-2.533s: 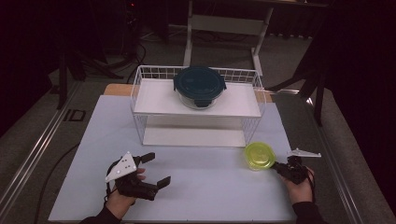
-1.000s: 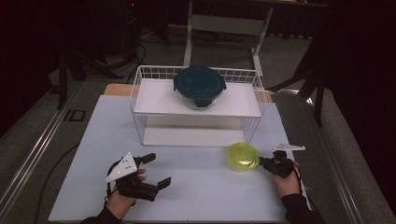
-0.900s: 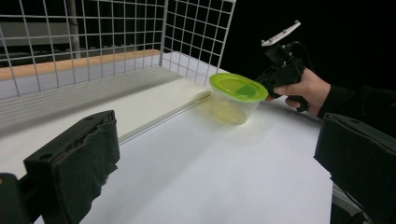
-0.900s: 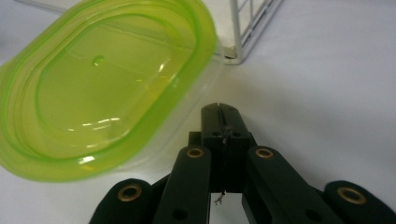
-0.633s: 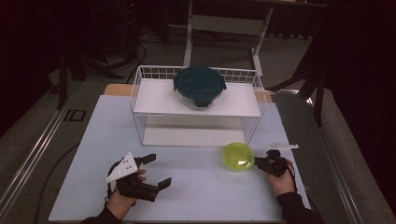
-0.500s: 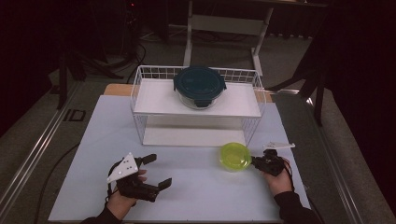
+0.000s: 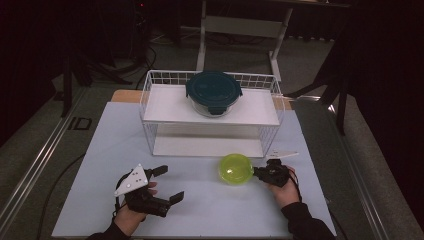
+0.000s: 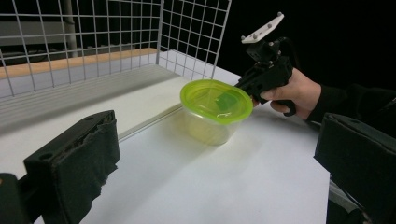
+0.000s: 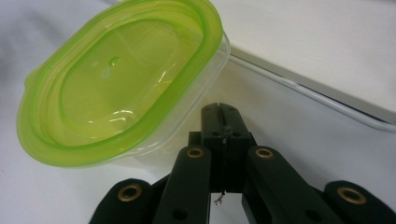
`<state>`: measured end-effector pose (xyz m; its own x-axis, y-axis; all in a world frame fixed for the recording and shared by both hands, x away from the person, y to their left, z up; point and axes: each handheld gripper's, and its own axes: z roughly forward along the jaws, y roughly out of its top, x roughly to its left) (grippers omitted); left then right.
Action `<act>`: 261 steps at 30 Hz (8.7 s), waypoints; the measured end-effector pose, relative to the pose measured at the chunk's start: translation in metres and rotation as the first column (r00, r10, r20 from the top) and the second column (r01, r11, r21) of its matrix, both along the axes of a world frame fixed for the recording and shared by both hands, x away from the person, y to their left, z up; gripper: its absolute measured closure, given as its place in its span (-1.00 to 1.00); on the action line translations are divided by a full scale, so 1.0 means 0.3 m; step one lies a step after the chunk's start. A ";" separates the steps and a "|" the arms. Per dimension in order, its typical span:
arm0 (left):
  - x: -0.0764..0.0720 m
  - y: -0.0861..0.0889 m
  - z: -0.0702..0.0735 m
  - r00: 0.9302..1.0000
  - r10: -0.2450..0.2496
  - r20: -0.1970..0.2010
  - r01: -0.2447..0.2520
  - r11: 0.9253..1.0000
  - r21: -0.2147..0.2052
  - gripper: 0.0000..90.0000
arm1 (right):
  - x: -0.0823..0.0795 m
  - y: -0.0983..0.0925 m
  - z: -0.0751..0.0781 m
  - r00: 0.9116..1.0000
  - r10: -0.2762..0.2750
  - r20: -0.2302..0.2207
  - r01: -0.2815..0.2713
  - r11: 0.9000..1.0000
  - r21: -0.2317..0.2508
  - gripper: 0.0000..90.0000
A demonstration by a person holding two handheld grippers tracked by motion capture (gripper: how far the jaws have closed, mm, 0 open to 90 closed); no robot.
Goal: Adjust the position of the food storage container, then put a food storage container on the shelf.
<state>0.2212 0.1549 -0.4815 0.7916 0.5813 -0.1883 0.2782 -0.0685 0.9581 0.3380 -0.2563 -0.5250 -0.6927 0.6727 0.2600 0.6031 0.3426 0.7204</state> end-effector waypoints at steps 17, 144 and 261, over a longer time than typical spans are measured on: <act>-0.002 -0.001 0.002 1.000 -0.004 0.005 0.003 1.000 0.006 -1.00 | -0.018 0.137 -0.020 0.995 0.098 -0.022 -0.098 0.995 -0.002 1.00; 0.279 -0.047 -0.099 0.664 -0.033 -0.747 0.006 0.999 -0.040 0.72 | -0.077 0.308 0.107 0.900 -0.109 -0.422 0.192 0.968 0.159 0.69; 0.626 -0.132 0.702 0.848 0.064 -0.525 -0.163 0.976 -0.143 0.18 | 0.274 0.305 0.955 0.960 -0.235 -0.151 0.266 0.935 0.237 0.32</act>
